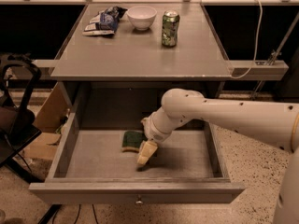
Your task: Pick sponge from top drawer and place on counter
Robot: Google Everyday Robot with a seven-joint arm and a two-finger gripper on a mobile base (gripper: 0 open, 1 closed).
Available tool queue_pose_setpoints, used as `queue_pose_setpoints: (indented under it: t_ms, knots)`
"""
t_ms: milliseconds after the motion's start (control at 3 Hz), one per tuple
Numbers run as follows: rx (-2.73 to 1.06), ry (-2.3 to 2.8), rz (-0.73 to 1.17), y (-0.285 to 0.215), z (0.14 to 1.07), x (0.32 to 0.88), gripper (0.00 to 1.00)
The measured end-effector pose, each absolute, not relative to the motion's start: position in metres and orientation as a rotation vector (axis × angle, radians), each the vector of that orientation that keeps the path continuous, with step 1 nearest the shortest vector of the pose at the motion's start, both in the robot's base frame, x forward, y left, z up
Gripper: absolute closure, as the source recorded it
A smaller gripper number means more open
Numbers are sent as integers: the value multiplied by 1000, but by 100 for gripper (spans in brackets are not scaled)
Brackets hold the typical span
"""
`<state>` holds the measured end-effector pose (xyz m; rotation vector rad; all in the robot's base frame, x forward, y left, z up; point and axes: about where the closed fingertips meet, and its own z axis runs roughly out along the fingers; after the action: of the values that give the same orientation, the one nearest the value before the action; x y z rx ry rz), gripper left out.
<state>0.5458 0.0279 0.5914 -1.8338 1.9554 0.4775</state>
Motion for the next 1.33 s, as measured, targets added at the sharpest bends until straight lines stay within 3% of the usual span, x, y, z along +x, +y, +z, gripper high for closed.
queue_pose_setpoints:
  t_ms: [333, 1333]
  knots:
    - [-1833, 1943, 498, 37, 576, 546, 13]
    - [-1832, 1943, 499, 37, 575, 547, 85]
